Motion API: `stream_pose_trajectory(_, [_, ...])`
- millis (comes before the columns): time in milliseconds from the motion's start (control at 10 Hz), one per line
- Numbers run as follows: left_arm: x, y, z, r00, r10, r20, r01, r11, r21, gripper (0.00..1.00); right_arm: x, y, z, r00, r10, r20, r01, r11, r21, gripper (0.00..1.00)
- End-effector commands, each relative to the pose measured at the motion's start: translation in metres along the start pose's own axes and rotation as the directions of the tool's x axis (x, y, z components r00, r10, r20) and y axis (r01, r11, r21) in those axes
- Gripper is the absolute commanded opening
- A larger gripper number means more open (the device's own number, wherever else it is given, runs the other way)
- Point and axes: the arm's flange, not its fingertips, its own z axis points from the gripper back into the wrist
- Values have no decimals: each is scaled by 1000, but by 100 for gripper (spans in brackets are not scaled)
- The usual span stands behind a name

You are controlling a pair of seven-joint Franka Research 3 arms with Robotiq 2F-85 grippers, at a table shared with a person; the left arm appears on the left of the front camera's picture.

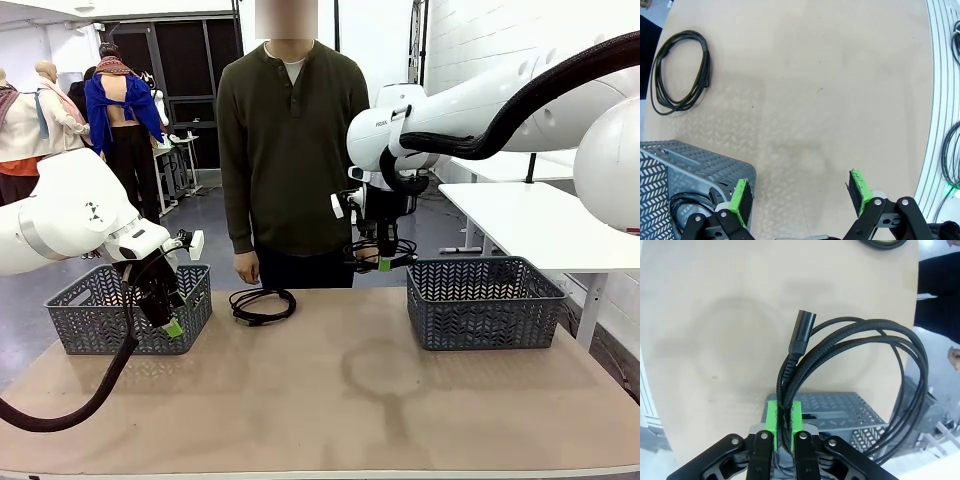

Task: Organize the cables according to human instructions.
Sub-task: Pick up a bundle of cables and place it in the basket indicated by the human.

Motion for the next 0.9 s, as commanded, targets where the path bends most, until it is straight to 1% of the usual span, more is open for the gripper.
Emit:
stream_pose_trajectory(0, [1,0,3,1000,4,-4,-4,1000,-9,100,1,-1,4,1000,-22,-3,22,1000,2,0])
stream_pose_trajectory(200, [1,0,3,1000,4,-4,-4,1000,-9,100,1,-1,4,1000,-22,-3,22,1000,2,0])
stream_pose_trajectory(300, [1,0,3,1000,4,-4,-4,1000,-9,100,1,0,2,1000,-1,0,1,1000,-1,0])
stream_pose_trajectory(500, [1,0,3,1000,4,-4,-4,1000,-9,100,-32,11,9,1000,5,-3,-5,999,-48,0])
stream_pose_trajectory(700, [1,0,3,1000,4,-4,-4,1000,-9,100,-74,25,20,1000,6,30,-5,999,-48,0])
stream_pose_trajectory(800, [1,0,3,1000,4,-4,-4,1000,-9,100,-94,33,22,999,20,30,-18,998,-58,0])
